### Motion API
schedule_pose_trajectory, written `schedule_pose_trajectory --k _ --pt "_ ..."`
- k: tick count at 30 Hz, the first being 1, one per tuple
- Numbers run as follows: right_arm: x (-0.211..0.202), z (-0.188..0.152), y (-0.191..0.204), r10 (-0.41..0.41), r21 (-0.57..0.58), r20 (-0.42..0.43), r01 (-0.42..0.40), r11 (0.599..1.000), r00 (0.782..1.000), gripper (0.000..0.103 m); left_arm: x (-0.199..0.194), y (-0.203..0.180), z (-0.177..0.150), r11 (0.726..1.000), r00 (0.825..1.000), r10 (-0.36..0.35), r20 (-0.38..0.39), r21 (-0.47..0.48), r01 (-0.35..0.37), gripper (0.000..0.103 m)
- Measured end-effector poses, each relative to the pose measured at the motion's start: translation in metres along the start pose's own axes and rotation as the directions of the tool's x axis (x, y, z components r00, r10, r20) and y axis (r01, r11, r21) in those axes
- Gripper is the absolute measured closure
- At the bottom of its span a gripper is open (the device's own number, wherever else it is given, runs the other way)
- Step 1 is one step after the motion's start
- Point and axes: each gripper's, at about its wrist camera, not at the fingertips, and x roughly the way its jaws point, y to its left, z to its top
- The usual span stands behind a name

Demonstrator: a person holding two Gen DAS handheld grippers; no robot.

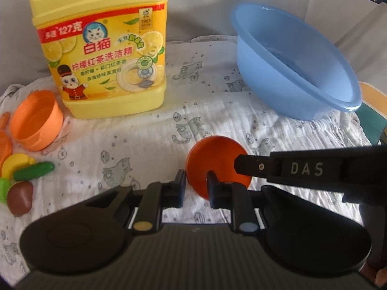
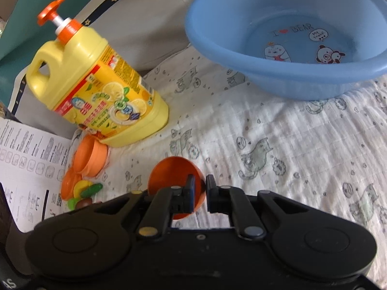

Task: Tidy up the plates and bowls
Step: 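Close the right gripper on the orange bowl's rim, then carry the orange bowl with the right gripper over the nested bowls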

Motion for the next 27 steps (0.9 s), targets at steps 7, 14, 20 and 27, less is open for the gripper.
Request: schedule_pose_trajectory --k 7,14,20,27 --pt "-0.028 -0.026 0.005 0.013 -0.008 -0.011 -0.013 1.000 1.000 0.094 -0.031 -0.008 -0.019 1.000 1.000 0.008 -0.002 0.021 -0.008 0.085" --pt "-0.065 -0.060 0.009 0.036 -0.004 -0.012 -0.036 0.999 0.999 0.094 -0.067 -0.014 -0.049 1.000 1.000 0.000 -0.004 0.006 0.000 0.085" --pt "-0.097 -0.086 0.016 0.046 -0.019 -0.006 -0.046 0.999 0.999 0.094 -0.104 -0.017 -0.073 1.000 1.000 -0.007 0.007 -0.008 0.008 0.085" --pt "-0.132 -0.115 0.023 0.056 -0.031 -0.003 -0.056 0.998 0.998 0.094 -0.143 -0.024 -0.101 1.000 1.000 -0.012 0.026 -0.012 0.012 0.085"
